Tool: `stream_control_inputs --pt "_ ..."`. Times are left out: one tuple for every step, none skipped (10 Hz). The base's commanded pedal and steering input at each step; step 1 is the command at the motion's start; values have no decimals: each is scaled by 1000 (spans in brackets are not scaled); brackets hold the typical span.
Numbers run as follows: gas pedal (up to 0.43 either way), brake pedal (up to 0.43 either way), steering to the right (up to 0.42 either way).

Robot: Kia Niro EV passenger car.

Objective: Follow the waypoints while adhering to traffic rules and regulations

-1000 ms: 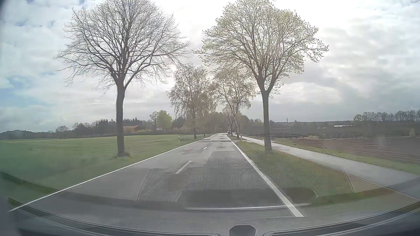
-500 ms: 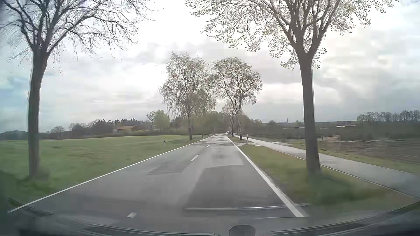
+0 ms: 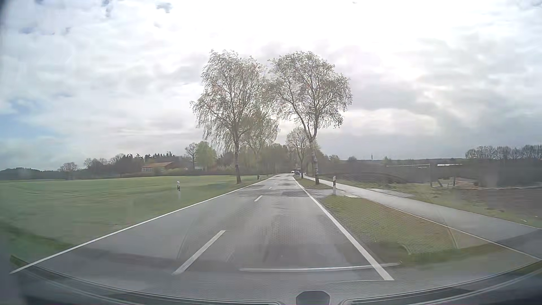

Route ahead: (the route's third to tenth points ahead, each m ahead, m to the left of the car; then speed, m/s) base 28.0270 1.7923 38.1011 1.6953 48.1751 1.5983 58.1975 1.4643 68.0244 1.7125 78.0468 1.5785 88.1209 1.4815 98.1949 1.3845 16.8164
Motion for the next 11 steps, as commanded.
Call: stream_control_inputs --pt "157 0 -1" --pt "157 0 -1" --pt "157 0 -1" --pt "157 0 -1" --pt "157 0 -1" --pt "157 0 -1" --pt "157 0 -1" --pt "157 0 -1" --pt "157 0 -1" --pt "157 0 -1" --pt "157 0 -1"
